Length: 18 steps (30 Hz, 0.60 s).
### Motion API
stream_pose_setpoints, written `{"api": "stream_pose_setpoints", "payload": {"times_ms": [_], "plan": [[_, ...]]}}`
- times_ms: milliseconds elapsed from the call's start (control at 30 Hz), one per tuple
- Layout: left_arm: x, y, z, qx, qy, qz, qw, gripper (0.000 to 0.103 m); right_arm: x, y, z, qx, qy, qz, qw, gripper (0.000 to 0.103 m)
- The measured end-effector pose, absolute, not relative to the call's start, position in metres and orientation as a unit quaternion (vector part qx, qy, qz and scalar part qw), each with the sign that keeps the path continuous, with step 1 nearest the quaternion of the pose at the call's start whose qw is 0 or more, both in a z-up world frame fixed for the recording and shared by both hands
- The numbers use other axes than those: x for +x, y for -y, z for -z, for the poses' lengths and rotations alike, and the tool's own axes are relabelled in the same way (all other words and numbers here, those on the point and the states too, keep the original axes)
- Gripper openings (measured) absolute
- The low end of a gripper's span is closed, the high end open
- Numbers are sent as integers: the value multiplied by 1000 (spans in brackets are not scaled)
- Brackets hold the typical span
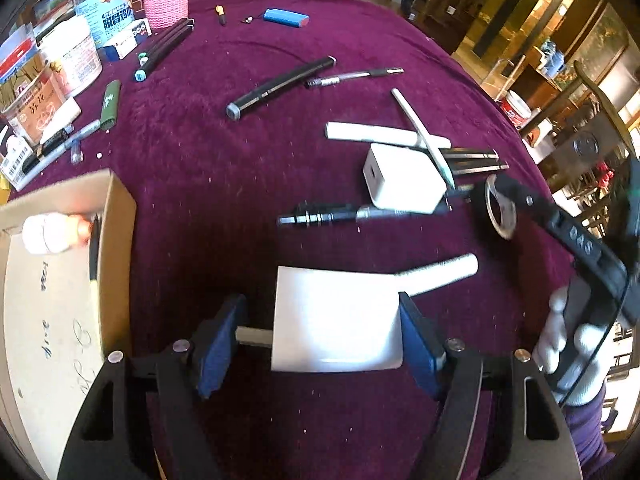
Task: Organize rigid objects
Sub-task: 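Grasp the white square adapter with the left tool while the right tool returns over the tape, then grasp the black tape roll with the right tool while the left tool holds the adapter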
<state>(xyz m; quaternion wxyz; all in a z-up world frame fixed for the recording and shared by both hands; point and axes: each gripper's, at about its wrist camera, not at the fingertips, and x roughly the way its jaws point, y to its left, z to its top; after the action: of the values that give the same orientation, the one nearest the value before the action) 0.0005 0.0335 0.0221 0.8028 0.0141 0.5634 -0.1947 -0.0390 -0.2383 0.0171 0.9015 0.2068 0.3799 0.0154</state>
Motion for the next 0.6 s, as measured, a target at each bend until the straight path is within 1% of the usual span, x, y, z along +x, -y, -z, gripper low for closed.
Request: {"api": "stream_pose_setpoints", "payload": {"times_ms": [100,200,267,467,500,533,600], "plan": [[-6,-33,-13,16,-565,186,804,73,-39,238,-16,204,-382,-15,901,53],[-14,-29,-13,34,-545,174,819,72,-39,238,-16,204,-383,-15,901,53],[-21,-27,-14,43,-530,169,830,70,-38,238,-15,205,-386,-14,900,53],[-44,-44,-34,-7,-492,174,853,70,-37,240,-12,209,-390,-14,897,57],[-52,-50,-41,-15,-480,170,861,37,-37,240,-12,211,-390,-15,896,57],[-56,-53,-45,-15,-474,168,864,16,-37,241,-12,213,-391,-15,896,58],[-66,-70,-56,-67,-468,195,859,16,-36,241,-12,215,-390,-16,895,58]]}}
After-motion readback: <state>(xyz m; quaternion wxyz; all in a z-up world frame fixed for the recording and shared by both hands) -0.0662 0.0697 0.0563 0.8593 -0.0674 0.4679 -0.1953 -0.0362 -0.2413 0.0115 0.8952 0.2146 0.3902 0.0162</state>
